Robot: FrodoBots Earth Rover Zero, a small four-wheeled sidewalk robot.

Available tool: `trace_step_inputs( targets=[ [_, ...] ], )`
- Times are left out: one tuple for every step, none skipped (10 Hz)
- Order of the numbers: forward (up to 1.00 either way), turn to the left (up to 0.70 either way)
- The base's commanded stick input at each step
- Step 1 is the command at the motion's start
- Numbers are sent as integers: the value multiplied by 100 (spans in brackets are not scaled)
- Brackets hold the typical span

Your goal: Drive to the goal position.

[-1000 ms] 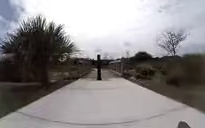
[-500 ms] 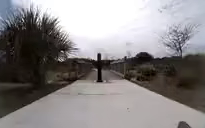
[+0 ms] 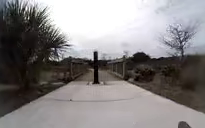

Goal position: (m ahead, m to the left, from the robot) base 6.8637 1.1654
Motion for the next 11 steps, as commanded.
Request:
trace_step_inputs(
  targets=[
    [70, 0],
    [70, 0],
    [70, 0],
    [70, 0],
    [70, 0],
    [70, 0],
    [70, 0],
    [70, 0],
    [70, 0],
    [70, 0],
    [70, 0]
  ],
)
